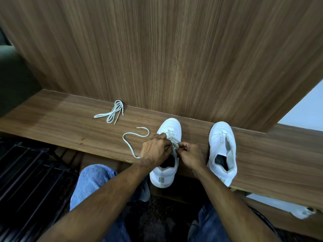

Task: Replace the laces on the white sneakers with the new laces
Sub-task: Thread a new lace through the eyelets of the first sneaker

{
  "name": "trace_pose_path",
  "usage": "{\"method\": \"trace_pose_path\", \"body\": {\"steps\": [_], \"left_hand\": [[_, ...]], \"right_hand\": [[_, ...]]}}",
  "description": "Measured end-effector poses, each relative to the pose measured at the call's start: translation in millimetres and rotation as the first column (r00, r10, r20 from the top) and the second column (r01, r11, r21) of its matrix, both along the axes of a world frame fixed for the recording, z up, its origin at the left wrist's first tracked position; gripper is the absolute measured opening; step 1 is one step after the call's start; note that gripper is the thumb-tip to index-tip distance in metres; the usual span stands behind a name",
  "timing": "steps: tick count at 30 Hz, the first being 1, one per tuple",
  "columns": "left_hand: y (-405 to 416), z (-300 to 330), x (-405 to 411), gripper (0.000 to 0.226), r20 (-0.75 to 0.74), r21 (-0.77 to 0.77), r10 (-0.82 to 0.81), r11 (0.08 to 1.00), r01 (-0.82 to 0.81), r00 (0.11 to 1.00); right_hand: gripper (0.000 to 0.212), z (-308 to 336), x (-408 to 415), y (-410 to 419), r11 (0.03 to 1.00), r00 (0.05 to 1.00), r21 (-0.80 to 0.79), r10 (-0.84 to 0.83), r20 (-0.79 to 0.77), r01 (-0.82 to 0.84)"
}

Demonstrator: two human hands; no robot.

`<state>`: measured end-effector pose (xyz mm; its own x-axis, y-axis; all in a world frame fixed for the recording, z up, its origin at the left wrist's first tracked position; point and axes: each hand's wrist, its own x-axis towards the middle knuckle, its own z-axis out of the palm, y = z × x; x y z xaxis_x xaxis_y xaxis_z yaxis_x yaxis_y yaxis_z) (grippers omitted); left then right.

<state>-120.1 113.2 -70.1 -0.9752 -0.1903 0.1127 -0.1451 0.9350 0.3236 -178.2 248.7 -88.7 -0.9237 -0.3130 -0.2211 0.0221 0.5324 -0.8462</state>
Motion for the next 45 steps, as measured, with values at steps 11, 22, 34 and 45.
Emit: {"method": "trace_pose_path", "body": {"steps": [11, 22, 34, 45], "left_hand": [[-10, -3, 1, 0.021, -0.063, 0.0, 0.008, 1.0, -0.008, 0.998], [-20, -3, 12, 0.033, 0.04, 0.296, 0.182, 0.937, -0.185, 0.983], [-17, -1, 12, 0.027, 0.109, 0.27, 0.267, 0.919, -0.287, 0.957], [-14, -4, 11, 0.027, 0.111, 0.255, 0.291, 0.916, -0.31, 0.95]], "right_hand": [[0.03, 6, -19, -3, 0.976, 0.979, 0.118, 0.191, -0.075, -0.181], [0.023, 83, -62, 52, 0.791, 0.785, -0.406, -0.575, -0.233, 0.459], [0.019, 7, -3, 0, 0.884, 0.814, 0.448, 0.354, -0.46, -0.131], [0.028, 100, -54, 39, 0.58, 0.883, -0.748, -0.468, 0.019, 0.323]]}}
